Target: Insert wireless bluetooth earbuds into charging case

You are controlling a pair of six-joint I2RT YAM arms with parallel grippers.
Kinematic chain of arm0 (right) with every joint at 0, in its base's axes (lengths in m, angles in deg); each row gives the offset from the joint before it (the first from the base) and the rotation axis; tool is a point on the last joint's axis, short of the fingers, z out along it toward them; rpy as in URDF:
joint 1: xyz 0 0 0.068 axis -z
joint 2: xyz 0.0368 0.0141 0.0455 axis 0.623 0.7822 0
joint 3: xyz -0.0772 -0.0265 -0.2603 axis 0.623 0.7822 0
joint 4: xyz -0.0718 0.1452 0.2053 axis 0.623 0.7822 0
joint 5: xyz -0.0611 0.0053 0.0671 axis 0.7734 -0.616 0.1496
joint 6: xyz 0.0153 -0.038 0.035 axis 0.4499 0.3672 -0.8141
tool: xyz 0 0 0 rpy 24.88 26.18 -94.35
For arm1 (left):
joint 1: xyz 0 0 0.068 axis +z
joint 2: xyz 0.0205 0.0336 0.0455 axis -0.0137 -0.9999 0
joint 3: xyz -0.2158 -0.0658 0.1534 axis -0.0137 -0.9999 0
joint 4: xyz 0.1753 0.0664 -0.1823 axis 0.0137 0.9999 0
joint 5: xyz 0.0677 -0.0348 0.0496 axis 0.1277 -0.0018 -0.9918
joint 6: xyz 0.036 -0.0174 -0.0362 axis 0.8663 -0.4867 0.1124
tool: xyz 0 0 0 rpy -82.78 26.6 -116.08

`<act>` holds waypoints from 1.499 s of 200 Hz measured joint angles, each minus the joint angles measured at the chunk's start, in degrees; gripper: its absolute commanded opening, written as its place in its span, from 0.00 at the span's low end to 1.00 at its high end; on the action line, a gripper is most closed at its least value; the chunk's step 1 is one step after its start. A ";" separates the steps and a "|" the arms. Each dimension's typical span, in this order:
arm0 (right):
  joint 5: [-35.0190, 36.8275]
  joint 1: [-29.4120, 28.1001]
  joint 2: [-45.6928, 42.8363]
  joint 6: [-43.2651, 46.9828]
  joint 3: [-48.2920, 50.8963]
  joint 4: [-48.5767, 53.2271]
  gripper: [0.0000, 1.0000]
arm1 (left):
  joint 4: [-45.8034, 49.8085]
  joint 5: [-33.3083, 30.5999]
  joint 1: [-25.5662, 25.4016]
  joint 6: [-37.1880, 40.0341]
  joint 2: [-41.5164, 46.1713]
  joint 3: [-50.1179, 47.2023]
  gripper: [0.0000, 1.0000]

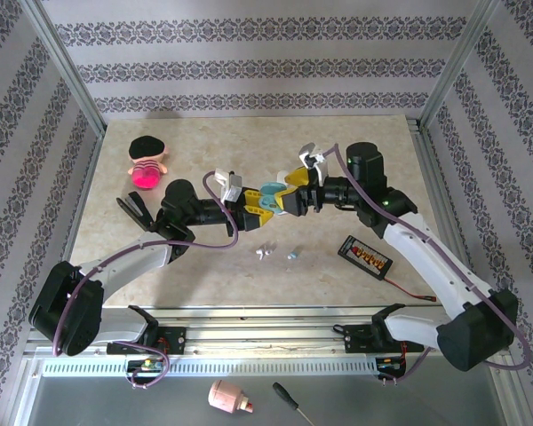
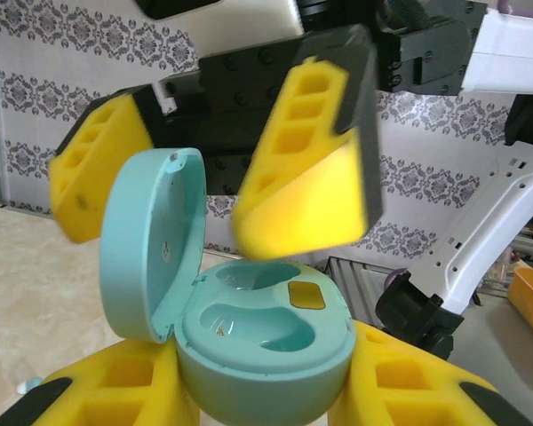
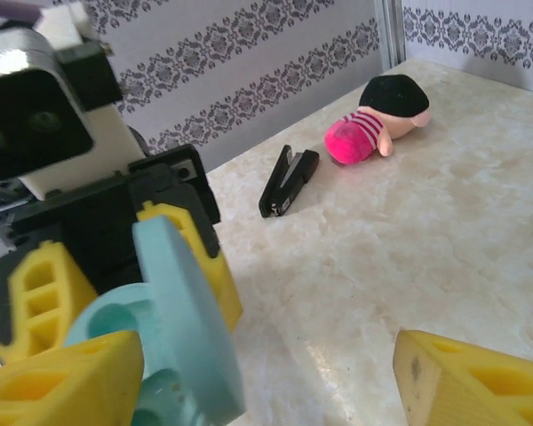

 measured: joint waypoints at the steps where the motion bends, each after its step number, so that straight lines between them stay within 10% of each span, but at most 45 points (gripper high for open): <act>1: -0.02 0.07 -0.20 -0.15 0.07 0.02 0.80 | -0.02 -0.07 0.00 0.00 0.00 -0.02 0.24; 67: -0.66 0.98 -8.87 -2.51 4.98 -4.04 0.98 | -3.50 -0.83 1.46 0.87 0.00 -2.45 0.23; 100: -0.66 0.98 -8.57 -3.43 7.26 -4.28 0.72 | -4.13 -0.48 1.49 1.49 0.00 -2.60 0.23; 233: -6.16 -1.79 0.20 -2.12 4.87 -7.37 0.23 | -4.68 5.79 1.53 -0.50 -0.02 -2.60 0.23; 300: -7.80 -2.05 1.99 -5.77 3.63 -7.80 0.22 | -6.58 6.60 1.86 -1.55 -0.46 -2.60 0.24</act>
